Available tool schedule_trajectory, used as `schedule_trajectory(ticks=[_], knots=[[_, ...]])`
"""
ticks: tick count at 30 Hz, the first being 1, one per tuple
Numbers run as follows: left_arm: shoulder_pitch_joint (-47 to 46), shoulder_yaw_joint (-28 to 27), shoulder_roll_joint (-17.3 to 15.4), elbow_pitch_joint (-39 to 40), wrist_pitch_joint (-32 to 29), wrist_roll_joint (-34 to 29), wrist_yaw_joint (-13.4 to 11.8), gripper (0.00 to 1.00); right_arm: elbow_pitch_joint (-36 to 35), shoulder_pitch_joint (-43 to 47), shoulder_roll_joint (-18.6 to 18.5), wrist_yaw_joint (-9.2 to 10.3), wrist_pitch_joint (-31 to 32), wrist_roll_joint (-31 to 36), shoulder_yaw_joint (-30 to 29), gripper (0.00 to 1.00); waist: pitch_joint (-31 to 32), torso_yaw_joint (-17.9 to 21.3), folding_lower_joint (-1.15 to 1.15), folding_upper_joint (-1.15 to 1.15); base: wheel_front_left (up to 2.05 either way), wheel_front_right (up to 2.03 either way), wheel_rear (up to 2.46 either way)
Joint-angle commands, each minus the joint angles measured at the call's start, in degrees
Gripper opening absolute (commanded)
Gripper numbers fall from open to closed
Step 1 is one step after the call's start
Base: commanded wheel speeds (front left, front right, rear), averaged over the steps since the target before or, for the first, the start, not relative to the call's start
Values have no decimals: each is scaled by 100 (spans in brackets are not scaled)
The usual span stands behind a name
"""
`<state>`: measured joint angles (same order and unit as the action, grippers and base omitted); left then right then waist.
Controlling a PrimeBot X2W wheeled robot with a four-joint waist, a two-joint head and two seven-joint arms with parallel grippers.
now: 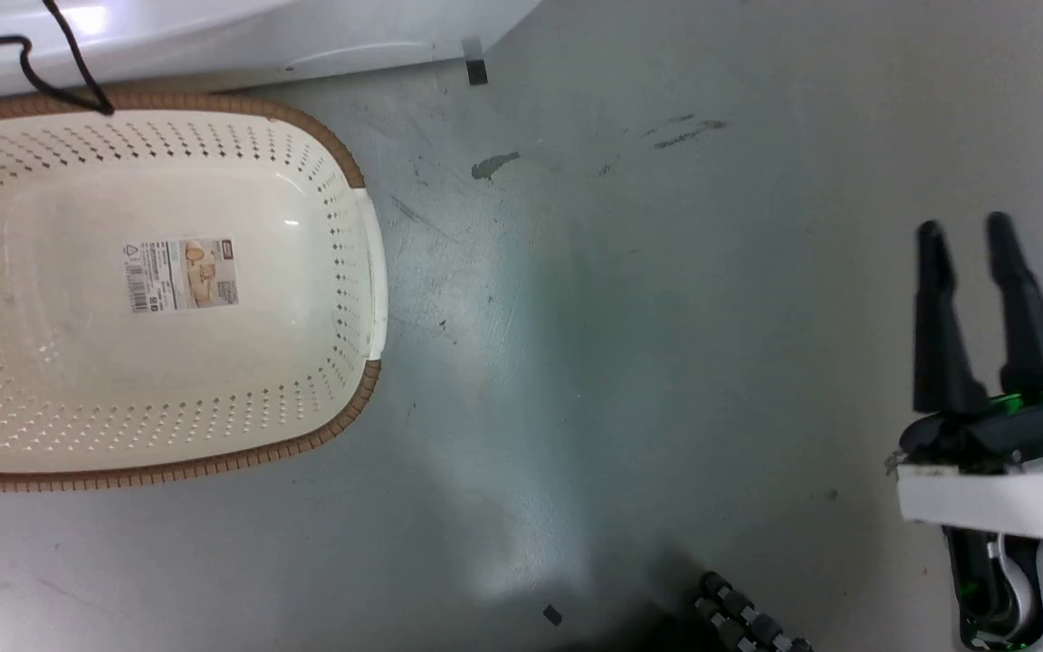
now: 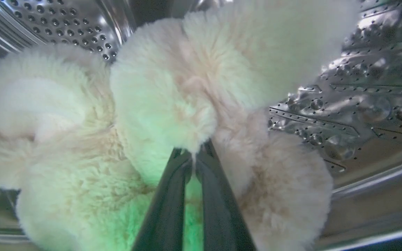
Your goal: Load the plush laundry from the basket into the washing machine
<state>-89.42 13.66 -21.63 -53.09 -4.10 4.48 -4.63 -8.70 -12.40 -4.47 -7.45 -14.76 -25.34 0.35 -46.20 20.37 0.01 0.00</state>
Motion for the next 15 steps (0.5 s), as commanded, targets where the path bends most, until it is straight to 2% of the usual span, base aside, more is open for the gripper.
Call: schedule_trajectory(ticks=[1, 4, 5, 6, 12, 15], knots=[[-210, 2, 6, -70, 27, -30, -81, 0, 2, -87, 31, -3, -24, -64, -52, 100, -51, -4, -1, 0, 0, 0, 0], [-231, 1, 20, -245, 112, -3, -140, 0, -1, -66, 20, -3, -24, -55, -43, 100, -26, -25, -1, 0, 0, 0, 0], [-230, 3, 36, -283, 178, 7, -154, 33, -12, -61, 9, -3, -24, -53, -40, 100, -14, -38, -1, 0, 0, 0, 0], [-222, 48, 53, -333, 216, -17, -145, 100, -28, -60, 4, -3, -24, -58, -63, 100, 4, -61, -1, 0, 0, 0, 0], [-4, 93, 160, -565, 714, 79, -79, 100, -53, -42, -35, -3, -24, 19, -206, 100, 364, -224, -1, 0, 0, 0, 0], [362, 15, 282, -672, 1104, 291, 85, 100, -35, 63, -62, -3, -24, 130, -274, 100, 769, -361, -1, 0, 0, 0, 0]])
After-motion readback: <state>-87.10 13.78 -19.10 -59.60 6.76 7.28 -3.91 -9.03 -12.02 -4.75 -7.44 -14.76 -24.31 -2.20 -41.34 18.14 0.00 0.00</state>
